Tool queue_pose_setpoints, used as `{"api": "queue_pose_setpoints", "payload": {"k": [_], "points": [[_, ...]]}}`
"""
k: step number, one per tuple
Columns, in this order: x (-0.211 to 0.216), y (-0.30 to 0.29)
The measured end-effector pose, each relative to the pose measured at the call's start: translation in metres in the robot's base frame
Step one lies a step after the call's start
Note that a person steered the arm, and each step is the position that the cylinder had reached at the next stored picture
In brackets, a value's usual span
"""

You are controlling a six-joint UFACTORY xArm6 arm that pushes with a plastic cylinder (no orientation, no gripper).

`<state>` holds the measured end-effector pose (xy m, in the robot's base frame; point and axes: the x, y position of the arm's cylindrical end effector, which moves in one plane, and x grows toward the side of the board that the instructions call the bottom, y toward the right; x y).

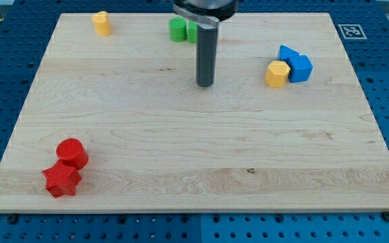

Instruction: Point your arm close to the yellow heart

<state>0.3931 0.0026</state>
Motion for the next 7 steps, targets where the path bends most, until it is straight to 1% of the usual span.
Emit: {"api": "queue_pose_setpoints", "payload": {"k": [1, 3, 4, 7], "points": [[-0.008, -0.019], [-0.018, -0.086], [-0.031, -0.116], [-0.077, -0.173]]}}
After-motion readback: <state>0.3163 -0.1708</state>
